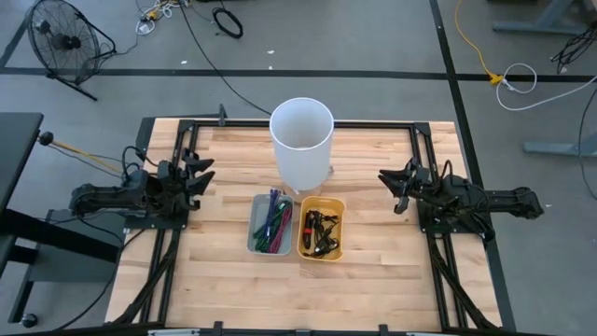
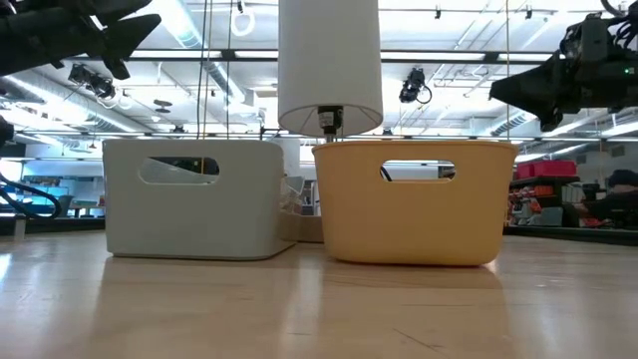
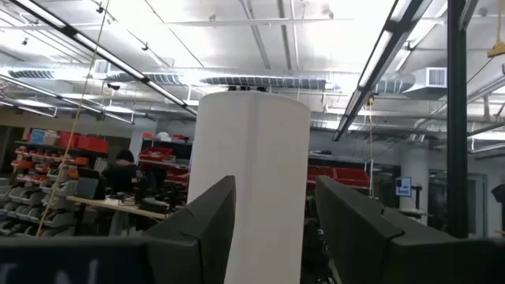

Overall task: Pick & Place USB Port
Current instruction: Return to Home Position

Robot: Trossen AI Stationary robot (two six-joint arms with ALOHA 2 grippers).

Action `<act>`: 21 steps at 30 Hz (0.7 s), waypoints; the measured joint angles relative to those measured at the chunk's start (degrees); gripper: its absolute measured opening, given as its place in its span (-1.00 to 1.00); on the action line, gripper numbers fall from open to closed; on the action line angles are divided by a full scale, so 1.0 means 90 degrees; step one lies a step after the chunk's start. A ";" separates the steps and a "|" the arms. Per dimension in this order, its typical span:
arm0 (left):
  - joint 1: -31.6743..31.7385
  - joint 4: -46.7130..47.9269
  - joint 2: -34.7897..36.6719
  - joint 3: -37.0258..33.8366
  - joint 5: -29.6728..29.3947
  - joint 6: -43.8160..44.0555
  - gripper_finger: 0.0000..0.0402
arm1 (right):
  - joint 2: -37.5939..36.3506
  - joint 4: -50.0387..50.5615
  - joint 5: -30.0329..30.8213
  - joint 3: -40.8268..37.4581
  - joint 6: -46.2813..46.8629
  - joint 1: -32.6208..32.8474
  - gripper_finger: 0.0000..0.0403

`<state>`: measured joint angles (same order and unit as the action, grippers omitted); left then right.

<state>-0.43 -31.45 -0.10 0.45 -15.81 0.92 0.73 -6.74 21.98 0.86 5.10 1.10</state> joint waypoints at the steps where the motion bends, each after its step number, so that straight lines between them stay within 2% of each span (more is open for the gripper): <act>1: 0.0000 -0.0001 0.0000 0.0000 -0.0001 0.0001 -0.10 | 0.0000 -0.0004 0.0002 0.0000 -0.0002 0.0000 -0.60; 5: 0.0101 -0.0004 0.0000 -0.0001 0.0006 0.0001 -0.10 | 0.0000 0.0075 0.0004 0.0002 -0.0386 0.0000 -0.60; 7: 0.0223 -0.0004 0.0000 0.0000 0.0002 0.0001 -0.10 | 0.0017 0.0453 -0.0171 0.0013 -0.0709 0.0000 -0.60; 13: 0.0622 -0.0004 0.0000 0.0000 -0.0003 0.0001 -0.10 | 0.0239 0.0648 -0.1917 0.0015 -0.0973 0.0010 -0.60; 16: 0.0714 -0.0004 0.0000 -0.0002 -0.0001 0.0001 -0.10 | 0.0296 0.0736 -0.2476 0.0015 -0.1241 0.0010 -0.60; 21: 0.0780 -0.0004 0.0000 -0.0002 -0.0001 0.0000 -0.10 | 0.0328 0.0727 -0.2466 0.0015 -0.0683 0.0010 -0.60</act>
<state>6.59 -31.48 -0.10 0.43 -15.81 0.93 3.68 -0.20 -0.22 0.99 -1.04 1.19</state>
